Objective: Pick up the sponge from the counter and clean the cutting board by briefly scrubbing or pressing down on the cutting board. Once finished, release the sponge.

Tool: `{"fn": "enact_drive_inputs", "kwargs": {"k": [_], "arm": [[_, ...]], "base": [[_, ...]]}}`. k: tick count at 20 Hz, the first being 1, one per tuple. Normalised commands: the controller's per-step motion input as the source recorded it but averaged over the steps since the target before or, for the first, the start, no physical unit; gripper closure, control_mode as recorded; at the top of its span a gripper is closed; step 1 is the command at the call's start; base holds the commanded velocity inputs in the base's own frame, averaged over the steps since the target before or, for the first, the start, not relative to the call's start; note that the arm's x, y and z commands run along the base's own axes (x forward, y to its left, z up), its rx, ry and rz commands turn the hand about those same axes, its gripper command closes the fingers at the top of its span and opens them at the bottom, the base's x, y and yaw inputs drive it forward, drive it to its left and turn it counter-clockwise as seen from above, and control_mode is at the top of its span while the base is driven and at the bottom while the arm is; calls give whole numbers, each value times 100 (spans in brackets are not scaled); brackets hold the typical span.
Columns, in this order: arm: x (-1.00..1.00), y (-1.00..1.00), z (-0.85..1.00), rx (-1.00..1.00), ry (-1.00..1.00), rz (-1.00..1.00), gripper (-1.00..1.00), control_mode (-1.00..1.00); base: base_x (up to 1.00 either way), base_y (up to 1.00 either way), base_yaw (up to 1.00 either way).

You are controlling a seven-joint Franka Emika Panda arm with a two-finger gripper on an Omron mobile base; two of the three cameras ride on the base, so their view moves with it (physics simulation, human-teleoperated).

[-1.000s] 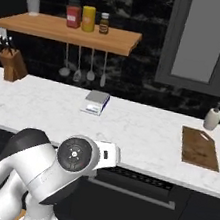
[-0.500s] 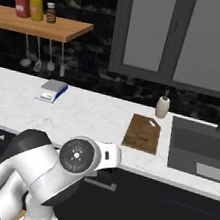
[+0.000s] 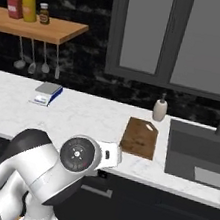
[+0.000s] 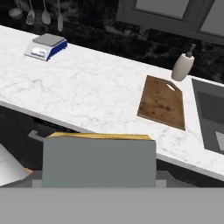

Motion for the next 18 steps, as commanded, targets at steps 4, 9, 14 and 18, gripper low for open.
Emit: {"fn": "enact_drive_inputs", "kwargs": {"k": [4,9,14,18], "arm": [[0,0,0,0,0,0,100,100],[0,0,0,0,0,0,100,100],[0,0,0,0,0,0,100,100],[0,0,0,0,0,0,100,100]], "base": [[54,0,-1],[50,0,0],[56,0,0],[11,0,0]]}}
